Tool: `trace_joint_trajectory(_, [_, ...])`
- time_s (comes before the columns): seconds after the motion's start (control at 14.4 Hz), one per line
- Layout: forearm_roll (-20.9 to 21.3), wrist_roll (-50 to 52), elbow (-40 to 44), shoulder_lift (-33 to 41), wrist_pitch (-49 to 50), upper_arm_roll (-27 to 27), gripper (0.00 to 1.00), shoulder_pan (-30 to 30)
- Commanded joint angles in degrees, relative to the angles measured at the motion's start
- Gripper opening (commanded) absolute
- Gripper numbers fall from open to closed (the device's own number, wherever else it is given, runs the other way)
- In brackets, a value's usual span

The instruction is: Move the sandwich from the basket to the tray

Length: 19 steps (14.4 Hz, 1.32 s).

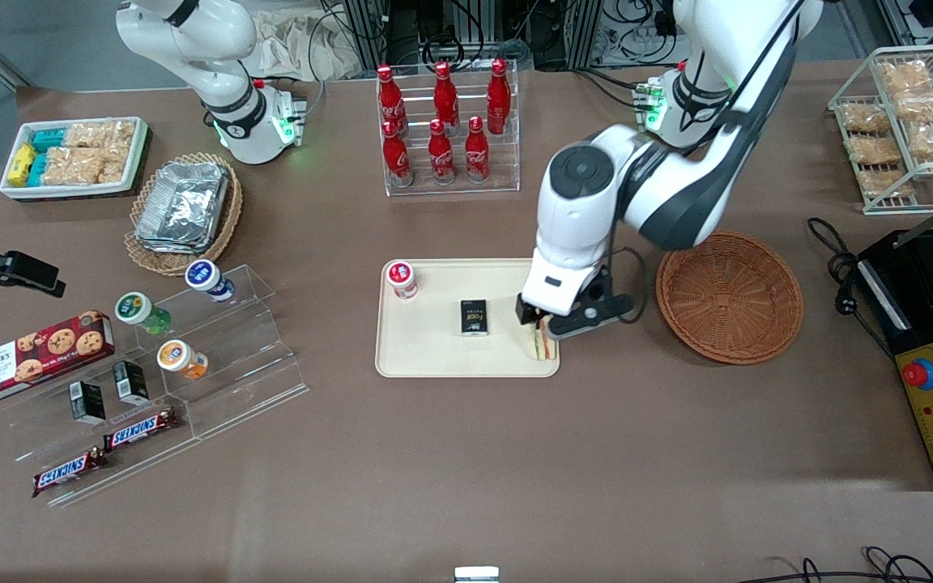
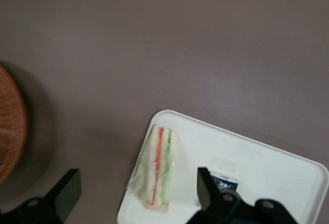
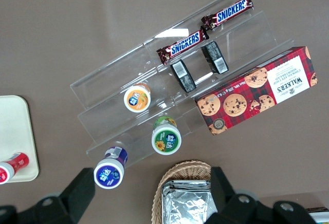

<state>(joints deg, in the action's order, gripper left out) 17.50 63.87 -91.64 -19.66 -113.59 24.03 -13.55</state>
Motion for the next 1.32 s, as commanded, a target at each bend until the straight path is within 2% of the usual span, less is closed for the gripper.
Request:
trace_joint_trajectory(0.0, [-5.9, -6.0, 2.0, 6.3, 7.0, -0.4, 1.00, 3.6])
trace_joint_trajectory(0.14, [-12.4, -17.2, 1.5, 12.6, 12.0, -8.4, 1.00, 2.7])
trace_joint_trajectory(0.21, [-14.8, -22.2, 1.4, 15.5, 14.7, -10.7, 1.00, 2.4])
trace_joint_trajectory(0.49, [-16.6, -42.7, -2.7, 24.4, 21.5, -17.7, 1.00, 4.8])
trace_joint_trajectory(0.77, [-18.5, -59.1, -3.3, 24.5, 22.1, -18.1, 1.00, 11.1])
trace_joint_trajectory(0.97, [-21.1, -68.1, -7.8, 24.8, 15.5, -18.1, 1.00, 16.6])
trace_joint_trajectory(1.25, [-19.5, -69.3, -5.6, 22.3, 15.7, -18.0, 1.00, 17.1])
